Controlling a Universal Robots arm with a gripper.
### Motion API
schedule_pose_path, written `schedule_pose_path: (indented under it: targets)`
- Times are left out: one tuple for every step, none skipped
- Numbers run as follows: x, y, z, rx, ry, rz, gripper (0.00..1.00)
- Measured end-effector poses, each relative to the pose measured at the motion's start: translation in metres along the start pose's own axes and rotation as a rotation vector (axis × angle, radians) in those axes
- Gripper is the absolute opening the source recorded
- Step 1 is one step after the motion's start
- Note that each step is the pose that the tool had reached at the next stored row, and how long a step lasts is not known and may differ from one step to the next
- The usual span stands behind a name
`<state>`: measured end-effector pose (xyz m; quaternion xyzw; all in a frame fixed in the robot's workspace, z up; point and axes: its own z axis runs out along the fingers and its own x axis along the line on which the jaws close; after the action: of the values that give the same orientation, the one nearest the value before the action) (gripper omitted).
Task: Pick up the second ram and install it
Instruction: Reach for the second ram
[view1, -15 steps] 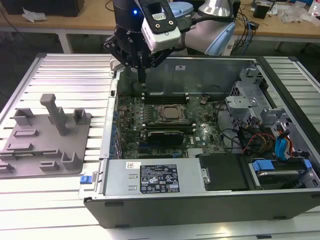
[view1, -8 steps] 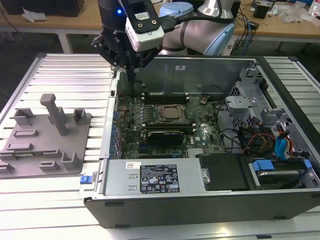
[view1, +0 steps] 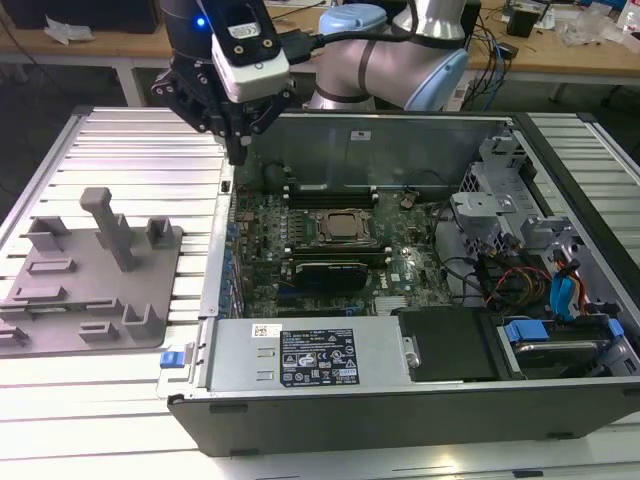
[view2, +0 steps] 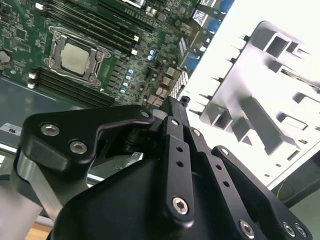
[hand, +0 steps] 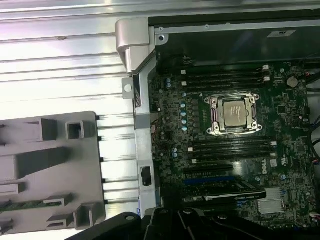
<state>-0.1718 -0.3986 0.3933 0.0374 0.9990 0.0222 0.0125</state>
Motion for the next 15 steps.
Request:
schedule_pose_path:
  targets:
    - [0.0023, -0.0002, 0.0000, 0.0000, -0.0001, 0.000, 0.08]
    - [0.0061, -0.0004, -0.0001, 0.0000, 0.0000, 0.000, 0.08]
    - [0.0110, -0.0008, -0.0003, 0.0000, 0.0000, 0.000, 0.08]
    - [0.0134, -0.0009, -0.0003, 0.0000, 0.0000, 0.000, 0.08]
    - [0.0176, -0.0012, -0.0004, 0.0000, 0.0000, 0.000, 0.08]
    - [0.0229, -0.0015, -0.0006, 0.0000, 0.0000, 0.000, 0.08]
    - [0.0297, -0.0019, -0.0007, 0.0000, 0.0000, 0.000, 0.08]
    - [0.0351, -0.0022, -0.0008, 0.0000, 0.0000, 0.000, 0.08]
    - [0.0421, -0.0026, -0.0010, 0.0000, 0.0000, 0.000, 0.08]
    - [0.0459, -0.0029, -0.0010, 0.0000, 0.0000, 0.000, 0.08]
    - [0.0493, -0.0032, -0.0011, 0.0000, 0.0000, 0.000, 0.08]
    - [0.0535, -0.0035, -0.0012, 0.0001, 0.0000, 0.000, 0.08]
    - [0.0574, -0.0037, -0.0012, 0.0000, 0.0000, 0.000, 0.08]
    - [0.0633, -0.0042, -0.0014, 0.0000, 0.0000, 0.000, 0.08]
    - [0.0659, -0.0044, -0.0014, 0.0000, -0.0001, 0.000, 0.08]
